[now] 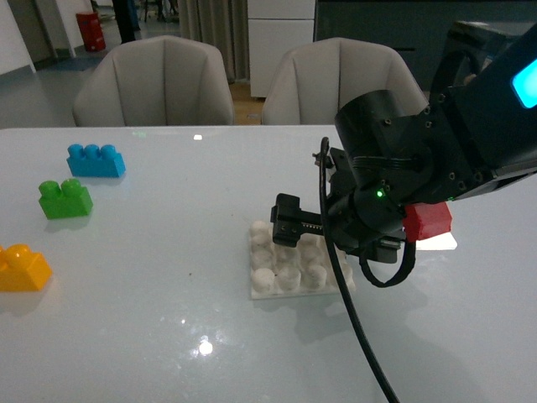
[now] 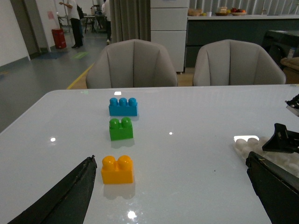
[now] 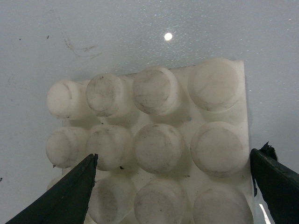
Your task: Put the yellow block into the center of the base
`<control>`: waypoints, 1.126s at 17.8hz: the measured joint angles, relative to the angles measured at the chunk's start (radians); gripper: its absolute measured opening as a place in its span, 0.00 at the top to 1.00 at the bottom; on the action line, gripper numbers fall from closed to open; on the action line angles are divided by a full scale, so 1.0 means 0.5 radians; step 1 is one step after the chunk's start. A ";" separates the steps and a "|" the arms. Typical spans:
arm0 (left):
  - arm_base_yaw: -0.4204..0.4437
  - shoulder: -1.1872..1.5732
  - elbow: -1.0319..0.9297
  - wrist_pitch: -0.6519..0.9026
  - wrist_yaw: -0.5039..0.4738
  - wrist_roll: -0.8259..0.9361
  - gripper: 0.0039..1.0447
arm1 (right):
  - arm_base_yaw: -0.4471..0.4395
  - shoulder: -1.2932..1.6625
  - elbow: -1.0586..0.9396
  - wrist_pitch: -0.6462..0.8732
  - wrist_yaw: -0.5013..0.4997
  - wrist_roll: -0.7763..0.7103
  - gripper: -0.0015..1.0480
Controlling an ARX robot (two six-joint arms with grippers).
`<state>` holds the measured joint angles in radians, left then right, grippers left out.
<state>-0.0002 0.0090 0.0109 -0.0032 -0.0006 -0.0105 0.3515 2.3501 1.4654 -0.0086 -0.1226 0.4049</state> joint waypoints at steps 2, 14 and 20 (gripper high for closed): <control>0.000 0.001 0.000 0.000 0.000 0.000 0.06 | 0.047 0.000 0.003 0.002 0.000 0.063 0.06; 0.000 0.001 0.000 0.000 0.000 0.000 0.06 | 0.135 -0.001 -0.001 0.013 0.020 0.208 0.06; 0.000 0.001 0.000 0.000 0.000 0.000 0.06 | -0.047 -0.265 -0.330 0.246 -0.034 0.336 0.06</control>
<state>-0.0002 0.0093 0.0109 -0.0032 -0.0006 -0.0105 0.3283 2.2177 1.3006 0.1146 -0.1398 0.5732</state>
